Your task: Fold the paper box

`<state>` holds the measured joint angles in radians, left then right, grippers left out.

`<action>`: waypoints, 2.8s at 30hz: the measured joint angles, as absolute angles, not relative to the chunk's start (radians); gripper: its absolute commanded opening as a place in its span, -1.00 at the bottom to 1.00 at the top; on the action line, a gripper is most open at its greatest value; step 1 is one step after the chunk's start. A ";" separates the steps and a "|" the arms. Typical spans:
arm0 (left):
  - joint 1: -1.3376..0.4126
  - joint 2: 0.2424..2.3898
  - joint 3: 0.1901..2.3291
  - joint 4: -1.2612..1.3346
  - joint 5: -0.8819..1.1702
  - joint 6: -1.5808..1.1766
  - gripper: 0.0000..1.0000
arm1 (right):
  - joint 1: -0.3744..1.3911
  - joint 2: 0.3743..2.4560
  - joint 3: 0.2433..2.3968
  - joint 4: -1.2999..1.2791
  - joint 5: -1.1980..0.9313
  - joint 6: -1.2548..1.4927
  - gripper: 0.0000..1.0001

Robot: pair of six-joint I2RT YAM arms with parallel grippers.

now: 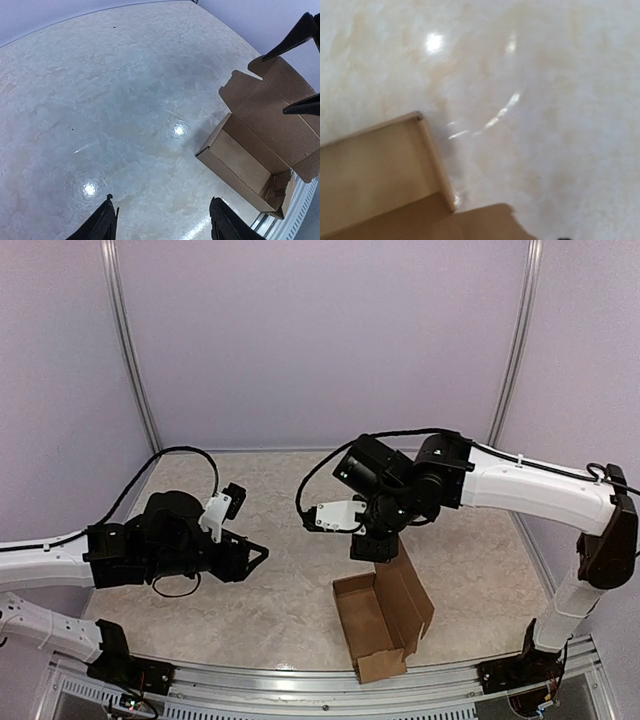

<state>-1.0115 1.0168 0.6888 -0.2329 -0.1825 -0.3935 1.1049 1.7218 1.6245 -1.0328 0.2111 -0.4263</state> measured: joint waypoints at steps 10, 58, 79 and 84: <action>-1.010 1.285 0.912 -0.237 -0.015 -0.197 0.53 | 1.075 1.289 1.287 -0.796 0.362 -0.215 0.82; -1.049 2.108 1.532 -0.496 0.161 0.070 -0.58 | 0.900 0.823 0.804 -0.516 0.356 0.217 0.80; -1.051 2.064 1.455 -0.476 0.000 -0.077 -1.00 | 0.899 0.797 0.734 -0.417 0.347 0.239 0.78; -1.050 1.954 1.309 -0.466 -0.102 -0.214 -1.00 | 0.898 0.804 0.720 -0.388 0.334 0.255 0.78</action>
